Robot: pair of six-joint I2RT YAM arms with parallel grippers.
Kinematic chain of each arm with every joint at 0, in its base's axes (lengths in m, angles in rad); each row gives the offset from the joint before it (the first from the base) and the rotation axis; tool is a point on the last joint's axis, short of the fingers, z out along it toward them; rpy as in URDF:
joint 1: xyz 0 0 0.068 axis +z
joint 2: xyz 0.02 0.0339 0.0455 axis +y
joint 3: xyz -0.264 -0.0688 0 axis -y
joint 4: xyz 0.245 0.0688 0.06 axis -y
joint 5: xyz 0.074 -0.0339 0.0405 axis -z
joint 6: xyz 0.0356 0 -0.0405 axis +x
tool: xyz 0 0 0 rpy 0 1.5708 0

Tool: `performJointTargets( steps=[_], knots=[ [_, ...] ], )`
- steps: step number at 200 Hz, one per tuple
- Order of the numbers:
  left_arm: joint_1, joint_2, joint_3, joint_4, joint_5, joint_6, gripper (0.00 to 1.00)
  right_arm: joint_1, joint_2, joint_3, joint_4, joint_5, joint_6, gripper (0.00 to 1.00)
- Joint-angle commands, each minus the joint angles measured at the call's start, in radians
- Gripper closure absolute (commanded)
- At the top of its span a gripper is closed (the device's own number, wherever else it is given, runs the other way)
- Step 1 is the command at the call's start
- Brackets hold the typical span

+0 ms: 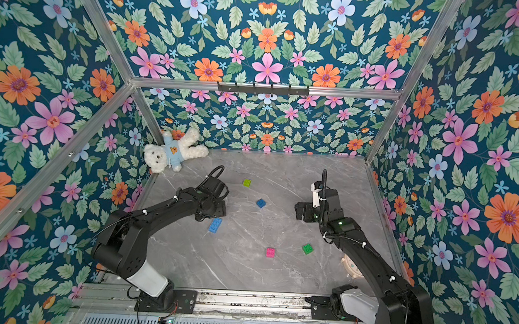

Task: Assemble the letter v with lego
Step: Adjust the lego brick at the center of the board, then pick up the lego brick from the center of the board.

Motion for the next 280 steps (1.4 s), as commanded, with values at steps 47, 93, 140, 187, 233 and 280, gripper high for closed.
performJointTargets(
  steps=[47, 93, 140, 187, 233, 280],
  knots=[
    [-0.026, 0.05, -0.018, -0.017, 0.035, 0.122, 0.24, 0.001, 0.002, 0.005, 0.009, -0.029, -0.02, 0.01],
    [-0.027, 0.095, -0.014, -0.01, 0.002, 0.098, 0.39, 0.0, 0.002, 0.003, 0.011, -0.035, -0.02, 0.01],
    [-0.029, 0.102, 0.0, 0.005, 0.062, 0.06, 0.62, 0.002, 0.033, 0.009, 0.023, -0.091, -0.031, 0.01],
    [-0.029, 0.091, -0.001, 0.021, 0.101, 0.057, 0.66, 0.08, 0.122, 0.008, 0.157, -0.226, -0.061, 0.01],
    [-0.031, 0.072, -0.006, 0.09, 0.194, 0.103, 0.63, 0.223, 0.358, 0.176, 0.098, -0.127, -0.106, 0.01],
    [-0.029, 0.069, 0.001, 0.1, 0.204, 0.112, 0.34, 0.273, 0.614, 0.374, 0.014, -0.054, -0.075, 0.13]
  ],
)
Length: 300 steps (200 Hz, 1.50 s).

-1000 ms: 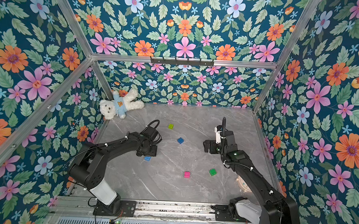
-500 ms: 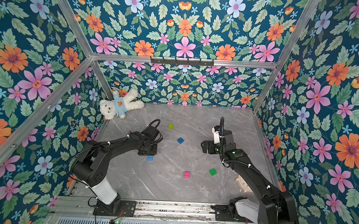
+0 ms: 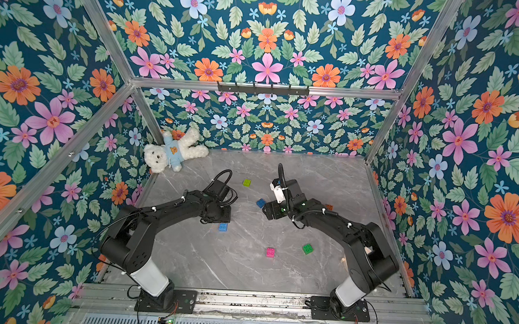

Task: Assemble the letter v with lego
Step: Pick up the lego brick from the center of the board, then place the lego brick at the center of the board.

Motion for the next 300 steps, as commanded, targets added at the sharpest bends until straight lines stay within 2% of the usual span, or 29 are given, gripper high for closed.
performJointTargets(
  steps=[1, 35, 62, 107, 159, 215, 244, 281, 300],
  knots=[
    [0.001, -0.002, 0.007, 0.004, 0.008, 0.011, 0.34, 0.019, 0.096, 0.082, -0.068, 0.056, 0.002, 0.13],
    [0.017, -0.059, -0.027, 0.032, -0.033, -0.046, 0.24, 0.046, 0.213, 0.192, -0.114, 0.104, 0.014, 0.16],
    [0.063, -0.123, -0.102, 0.126, -0.028, -0.136, 0.23, 0.052, 0.287, 0.277, -0.149, 0.139, 0.031, 0.2],
    [0.116, -0.162, -0.149, 0.166, -0.047, -0.15, 0.21, 0.071, 0.403, 0.414, -0.222, 0.211, 0.017, 0.24],
    [0.152, -0.168, -0.182, 0.185, -0.041, -0.138, 0.2, 0.076, 0.491, 0.535, -0.295, 0.267, -0.016, 0.37],
    [0.179, -0.17, -0.2, 0.2, -0.028, -0.127, 0.2, 0.085, 0.546, 0.601, -0.326, 0.268, -0.045, 0.55],
    [0.185, -0.169, -0.201, 0.199, -0.025, -0.124, 0.2, 0.086, 0.533, 0.608, -0.365, 0.29, 0.073, 0.66],
    [0.188, -0.169, -0.195, 0.195, -0.022, -0.123, 0.2, 0.108, 0.51, 0.672, -0.565, 0.448, 0.391, 0.69],
    [0.188, -0.169, -0.193, 0.193, -0.023, -0.123, 0.2, 0.139, 0.528, 0.73, -0.68, 0.484, 0.516, 0.71]
  ],
)
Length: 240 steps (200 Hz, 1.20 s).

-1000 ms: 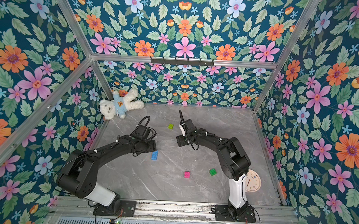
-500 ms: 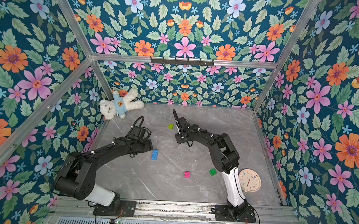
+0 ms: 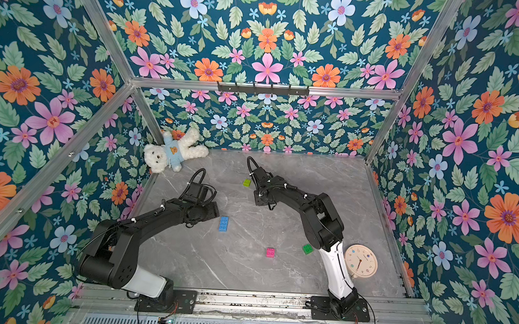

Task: Assemble the letter v with lego
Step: Place the lego brick at the center of the board, then pick up the lego brick from the center of the board.

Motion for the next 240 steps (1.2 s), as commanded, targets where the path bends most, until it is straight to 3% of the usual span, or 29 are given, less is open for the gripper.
performJointTargets(
  steps=[1, 35, 73, 157, 201, 240],
  knots=[
    [0.002, -0.004, 0.009, 0.001, 0.0, 0.003, 0.2, 0.032, 0.009, 0.056, -0.201, 0.105, 0.25, 0.71],
    [-0.003, 0.007, 0.017, -0.012, 0.006, 0.006, 0.21, 0.058, 0.043, 0.079, -0.235, 0.126, 0.351, 0.7],
    [-0.024, 0.002, 0.017, -0.011, 0.003, 0.007, 0.21, 0.058, 0.02, 0.002, -0.124, 0.088, 0.386, 0.69],
    [-0.07, 0.01, 0.011, -0.017, -0.01, 0.003, 0.21, 0.055, 0.024, -0.005, -0.113, 0.046, 0.34, 0.37],
    [-0.132, 0.028, 0.03, -0.044, -0.029, 0.02, 0.25, 0.04, -0.105, -0.082, -0.105, 0.047, 0.252, 0.22],
    [-0.203, 0.056, 0.056, -0.075, -0.044, 0.029, 0.25, -0.023, -0.336, -0.376, 0.113, -0.065, 0.225, 0.13]
  ],
)
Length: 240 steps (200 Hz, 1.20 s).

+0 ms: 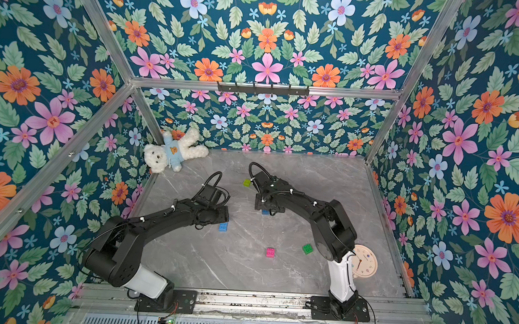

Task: Assemble the letter v with lego
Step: Pick up the lego brick from the center of the board.

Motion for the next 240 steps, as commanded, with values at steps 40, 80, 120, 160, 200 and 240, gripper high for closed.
performJointTargets(
  steps=[40, 80, 120, 160, 200, 240],
  knots=[
    [-0.058, 0.077, 0.036, -0.069, -0.037, 0.018, 0.32, -0.07, -0.27, -0.282, 0.184, -0.058, -0.085, 0.07],
    [-0.064, 0.136, 0.071, -0.074, -0.051, 0.031, 0.5, -0.074, -0.412, -0.362, 0.192, 0.009, -0.126, 0.01],
    [-0.07, 0.184, 0.177, -0.124, -0.075, 0.097, 0.74, -0.105, -0.508, -0.458, 0.252, -0.058, -0.116, 0.01],
    [-0.073, 0.191, 0.332, -0.091, -0.12, 0.174, 0.84, -0.178, -0.576, -0.539, 0.291, -0.171, -0.094, 0.01],
    [-0.084, 0.333, 0.569, 0.025, -0.057, 0.445, 0.85, -0.233, -0.677, -0.627, 0.301, -0.213, -0.073, 0.03],
    [-0.099, 0.505, 0.757, -0.043, 0.047, 0.853, 0.94, -0.278, -0.793, -0.741, 0.334, -0.256, -0.04, 0.03]
  ],
)
